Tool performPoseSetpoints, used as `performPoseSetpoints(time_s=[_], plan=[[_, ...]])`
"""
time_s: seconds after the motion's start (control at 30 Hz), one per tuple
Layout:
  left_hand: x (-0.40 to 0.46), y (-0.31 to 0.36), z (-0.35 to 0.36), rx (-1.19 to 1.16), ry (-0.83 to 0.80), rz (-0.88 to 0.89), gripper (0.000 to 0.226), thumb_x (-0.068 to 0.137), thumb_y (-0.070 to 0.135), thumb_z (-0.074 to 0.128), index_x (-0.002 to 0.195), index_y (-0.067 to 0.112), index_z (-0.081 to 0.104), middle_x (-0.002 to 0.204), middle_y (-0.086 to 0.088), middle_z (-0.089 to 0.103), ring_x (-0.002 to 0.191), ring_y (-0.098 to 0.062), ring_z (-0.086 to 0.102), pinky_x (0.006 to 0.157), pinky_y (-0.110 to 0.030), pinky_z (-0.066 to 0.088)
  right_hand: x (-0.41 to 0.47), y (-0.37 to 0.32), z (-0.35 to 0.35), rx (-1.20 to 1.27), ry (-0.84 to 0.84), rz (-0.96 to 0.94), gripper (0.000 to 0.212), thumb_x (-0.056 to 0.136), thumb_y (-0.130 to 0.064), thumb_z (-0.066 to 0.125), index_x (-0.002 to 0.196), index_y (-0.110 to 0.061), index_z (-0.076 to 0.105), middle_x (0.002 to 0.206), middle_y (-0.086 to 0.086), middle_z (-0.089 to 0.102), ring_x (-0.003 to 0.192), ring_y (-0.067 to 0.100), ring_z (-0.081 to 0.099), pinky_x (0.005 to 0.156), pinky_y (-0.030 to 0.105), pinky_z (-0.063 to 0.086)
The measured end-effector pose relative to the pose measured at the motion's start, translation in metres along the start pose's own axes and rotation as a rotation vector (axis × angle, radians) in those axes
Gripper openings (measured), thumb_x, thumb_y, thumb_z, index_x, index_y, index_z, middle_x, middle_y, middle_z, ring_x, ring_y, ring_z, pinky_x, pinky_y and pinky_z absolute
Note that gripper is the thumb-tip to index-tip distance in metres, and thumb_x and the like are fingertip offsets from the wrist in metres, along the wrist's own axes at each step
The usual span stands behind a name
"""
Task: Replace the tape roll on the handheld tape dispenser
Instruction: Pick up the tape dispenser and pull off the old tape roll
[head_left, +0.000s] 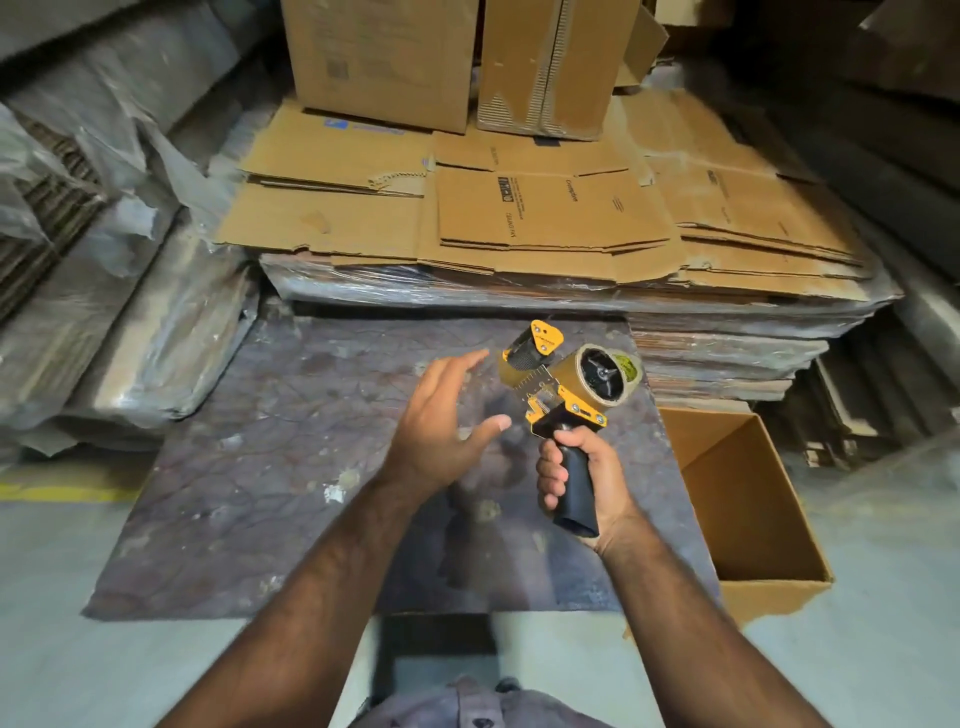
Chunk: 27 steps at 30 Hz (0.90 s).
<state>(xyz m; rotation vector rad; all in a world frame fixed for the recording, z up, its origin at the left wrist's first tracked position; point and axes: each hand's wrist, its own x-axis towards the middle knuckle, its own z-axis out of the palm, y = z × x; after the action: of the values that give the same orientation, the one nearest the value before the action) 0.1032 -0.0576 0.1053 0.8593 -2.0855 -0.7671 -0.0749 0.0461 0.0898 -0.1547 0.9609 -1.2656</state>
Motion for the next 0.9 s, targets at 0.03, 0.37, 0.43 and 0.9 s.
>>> performPoseSetpoints(time_s=[0.03, 0.37, 0.43, 0.9], plan=[[0.005, 0.0, -0.007, -0.08, -0.079, -0.05, 0.074, 0.083, 0.034, 0.078, 0.147, 0.032, 0.041, 0.137, 0.009, 0.049, 0.114, -0.006, 0.053, 0.093, -0.025, 0.048, -0.001, 0.003, 0.003, 0.004, -0.002, -0.008, 0.025, 0.078, -0.028, 0.054, 0.059, -0.012, 0.055, 0.043, 0.001, 0.042, 0.031, 0.015, 0.044, 0.034, 0.023, 0.044], [0.051, -0.005, -0.049, -0.415, -0.283, -0.038, 0.012, 0.084, 0.027, 0.077, 0.09, 0.019, 0.072, 0.115, 0.005, 0.068, 0.111, -0.011, 0.063, 0.08, -0.038, 0.053, -0.035, 0.024, 0.02, 0.025, -0.149, -0.102, 0.024, 0.072, -0.023, 0.068, 0.058, -0.007, 0.056, 0.041, 0.004, 0.049, 0.029, 0.016, 0.051, 0.031, 0.026, 0.048], [0.057, 0.0, -0.052, -0.433, -0.338, -0.012, 0.012, 0.086, 0.02, 0.077, 0.088, 0.01, 0.07, 0.099, -0.001, 0.072, 0.095, -0.015, 0.067, 0.085, -0.041, 0.053, -0.045, 0.031, 0.017, 0.038, -0.212, -0.114, 0.024, 0.071, -0.022, 0.073, 0.061, -0.006, 0.058, 0.042, 0.006, 0.052, 0.031, 0.018, 0.054, 0.034, 0.028, 0.051], [0.061, 0.013, -0.047, -0.623, -0.408, -0.136, 0.012, 0.084, 0.01, 0.077, 0.08, 0.02, 0.072, 0.082, -0.001, 0.068, 0.077, -0.011, 0.056, 0.076, -0.032, 0.046, -0.066, 0.062, 0.032, 0.073, -0.266, -0.157, 0.022, 0.076, -0.02, 0.067, 0.064, -0.003, 0.059, 0.047, 0.009, 0.057, 0.035, 0.02, 0.058, 0.04, 0.031, 0.056]])
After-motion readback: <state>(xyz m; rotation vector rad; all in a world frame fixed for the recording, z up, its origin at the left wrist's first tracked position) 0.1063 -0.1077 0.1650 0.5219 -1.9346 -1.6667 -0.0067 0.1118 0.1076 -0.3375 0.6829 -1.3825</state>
